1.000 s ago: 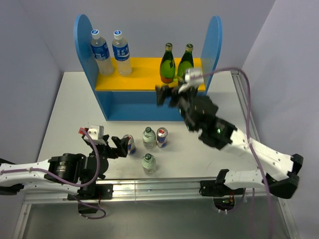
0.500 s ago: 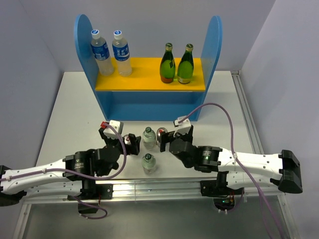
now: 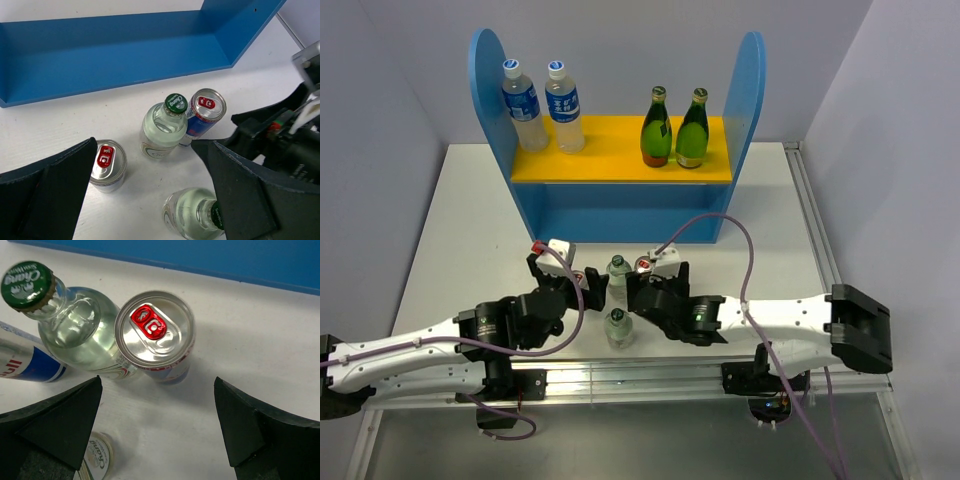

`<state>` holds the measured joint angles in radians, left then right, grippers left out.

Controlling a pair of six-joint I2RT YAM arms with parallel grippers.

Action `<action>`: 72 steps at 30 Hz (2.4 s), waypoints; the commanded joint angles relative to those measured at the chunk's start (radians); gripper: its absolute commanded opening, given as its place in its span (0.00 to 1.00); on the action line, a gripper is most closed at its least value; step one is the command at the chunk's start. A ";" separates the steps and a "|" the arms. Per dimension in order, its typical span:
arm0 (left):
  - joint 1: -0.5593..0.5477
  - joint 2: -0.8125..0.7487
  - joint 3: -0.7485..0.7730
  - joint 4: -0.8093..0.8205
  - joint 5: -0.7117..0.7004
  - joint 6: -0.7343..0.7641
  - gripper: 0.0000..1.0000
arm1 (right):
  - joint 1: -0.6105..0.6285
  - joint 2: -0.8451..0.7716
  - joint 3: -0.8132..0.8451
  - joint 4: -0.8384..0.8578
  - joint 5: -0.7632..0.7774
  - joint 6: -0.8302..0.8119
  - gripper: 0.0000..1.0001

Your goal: Place and organize the beverage onto the shelf

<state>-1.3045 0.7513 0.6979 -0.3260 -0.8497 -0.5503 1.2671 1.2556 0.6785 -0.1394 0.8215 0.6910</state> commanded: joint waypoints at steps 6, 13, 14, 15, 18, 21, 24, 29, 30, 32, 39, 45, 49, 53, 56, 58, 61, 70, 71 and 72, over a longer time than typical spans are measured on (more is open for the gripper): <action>0.011 -0.033 -0.009 0.012 0.014 0.000 0.99 | -0.057 0.154 0.004 0.169 0.071 0.025 1.00; 0.013 -0.043 -0.018 0.015 0.011 0.000 0.99 | -0.115 0.257 0.012 0.277 0.123 0.013 0.96; 0.013 -0.043 -0.021 0.015 0.009 0.000 0.99 | -0.120 0.275 0.015 0.305 0.137 0.010 0.88; 0.013 -0.043 -0.021 0.015 0.008 0.000 0.99 | -0.123 0.284 0.013 0.320 0.146 0.001 0.82; 0.013 -0.043 -0.023 0.015 0.006 0.000 0.99 | -0.129 0.320 0.033 0.342 0.172 -0.014 0.58; 0.014 -0.046 -0.023 0.013 0.006 0.000 0.99 | -0.138 0.332 0.050 0.345 0.171 -0.030 0.12; 0.014 -0.052 -0.028 0.016 0.005 0.001 0.99 | -0.149 0.327 0.079 0.302 0.206 -0.018 0.00; 0.014 -0.056 -0.032 0.022 0.008 0.004 0.99 | -0.208 0.279 0.102 0.296 0.228 -0.048 0.00; 0.014 -0.055 -0.031 0.021 0.006 0.007 0.99 | -0.228 0.272 0.104 0.303 0.219 -0.067 0.00; 0.014 -0.053 -0.029 0.024 0.008 0.009 0.99 | -0.267 0.257 0.101 0.343 0.191 -0.096 0.00; 0.014 -0.038 -0.026 0.024 0.006 0.010 0.99 | -0.432 0.265 0.128 0.411 0.117 -0.163 0.00; 0.014 -0.026 -0.026 0.024 0.005 0.010 0.99 | -0.540 0.344 0.191 0.428 0.055 -0.157 0.00; 0.016 -0.021 -0.026 0.021 0.004 0.009 0.99 | -0.597 0.430 0.271 0.388 0.036 -0.131 0.00; 0.016 -0.020 -0.024 0.015 0.003 0.003 0.99 | -0.635 0.491 0.323 0.376 0.036 -0.125 0.00; 0.016 -0.018 -0.023 0.010 0.003 -0.002 0.99 | -0.658 0.531 0.361 0.345 0.033 -0.108 0.00; 0.016 -0.017 -0.020 0.004 0.003 -0.004 0.99 | -0.675 0.553 0.385 0.307 0.036 -0.091 0.00; 0.016 -0.018 -0.023 0.008 0.001 -0.005 0.99 | -0.678 0.570 0.388 0.308 0.038 -0.091 0.13; 0.017 -0.012 -0.017 0.005 0.006 -0.007 0.99 | -0.680 0.590 0.423 0.258 0.059 -0.070 1.00; 0.017 -0.015 -0.017 0.004 0.006 -0.008 0.99 | -0.680 0.585 0.418 0.264 0.061 -0.073 1.00; 0.017 -0.015 -0.017 0.004 0.006 -0.008 0.99 | -0.680 0.573 0.403 0.273 0.062 -0.076 1.00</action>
<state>-1.2926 0.7376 0.6720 -0.3264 -0.8429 -0.5537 0.6117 1.8355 1.0470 0.1337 0.8753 0.6239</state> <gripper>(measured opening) 0.994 0.998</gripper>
